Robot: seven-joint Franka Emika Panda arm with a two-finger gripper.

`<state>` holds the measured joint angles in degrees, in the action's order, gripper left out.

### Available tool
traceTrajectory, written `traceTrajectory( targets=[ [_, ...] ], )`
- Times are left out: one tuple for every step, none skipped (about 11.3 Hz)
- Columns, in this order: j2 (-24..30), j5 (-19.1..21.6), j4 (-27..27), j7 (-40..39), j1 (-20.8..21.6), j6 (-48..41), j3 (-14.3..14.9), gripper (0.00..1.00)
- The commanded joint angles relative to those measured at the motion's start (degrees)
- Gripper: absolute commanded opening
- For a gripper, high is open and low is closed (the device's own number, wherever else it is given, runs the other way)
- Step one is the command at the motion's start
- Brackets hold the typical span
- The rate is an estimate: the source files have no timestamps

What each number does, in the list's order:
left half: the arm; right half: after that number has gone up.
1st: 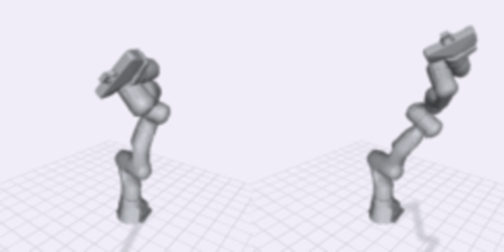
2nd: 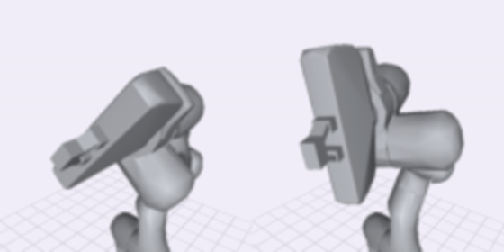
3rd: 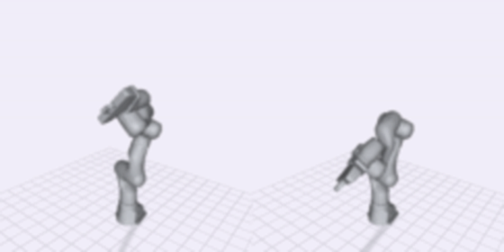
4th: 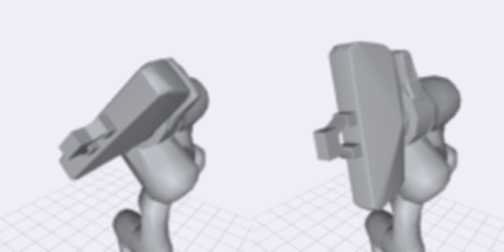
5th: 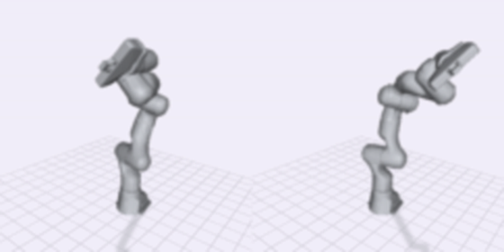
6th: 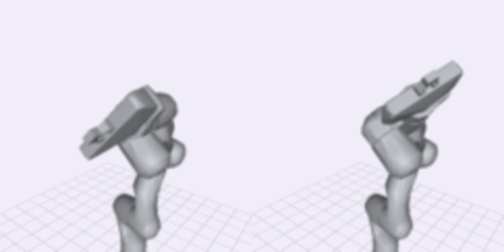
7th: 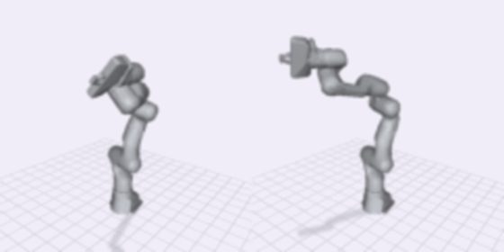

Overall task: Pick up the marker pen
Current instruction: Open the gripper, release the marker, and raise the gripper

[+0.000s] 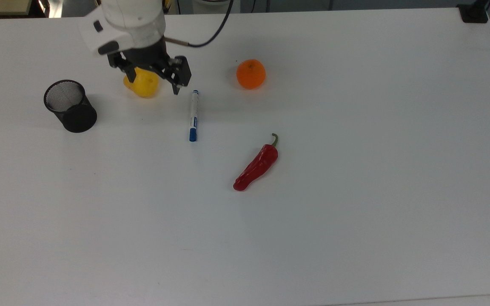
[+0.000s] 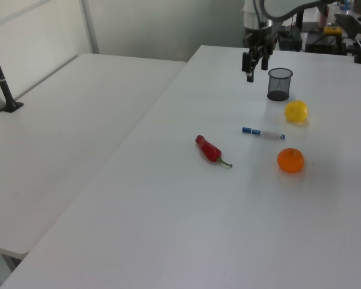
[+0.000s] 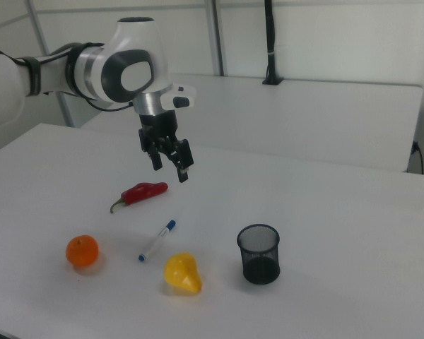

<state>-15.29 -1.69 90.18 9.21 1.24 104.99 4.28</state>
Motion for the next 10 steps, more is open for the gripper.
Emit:
traceTrajectory(
  targets=[
    [11.1, 2.6, 10.4, -2.2, -1.7, 1.2, -0.3, 1.00],
    [13.4, 2.6, 11.8, -2.2, -2.1, 1.0, -0.3, 1.00],
    [15.4, 2.6, 13.2, -2.2, -2.7, 0.7, -0.3, 1.00],
    [17.0, 2.6, 14.3, -2.4, -2.8, 0.7, -0.3, 1.00],
    [18.0, 2.6, 15.0, -2.4, -2.9, 0.4, -0.3, 1.00],
    [18.6, 2.6, 15.6, -2.4, -2.9, 0.2, -0.2, 1.00],
    [19.1, 2.5, 15.6, -2.4, -3.1, -0.7, -0.1, 1.00],
    [19.0, 2.5, 15.4, -2.8, -3.3, -2.0, -0.1, 1.00],
    [19.0, 2.4, 15.2, -3.0, -3.3, -2.4, -0.1, 1.00],
    [18.8, 2.4, 15.0, -3.0, -3.3, -2.3, 0.2, 1.00]
  ],
)
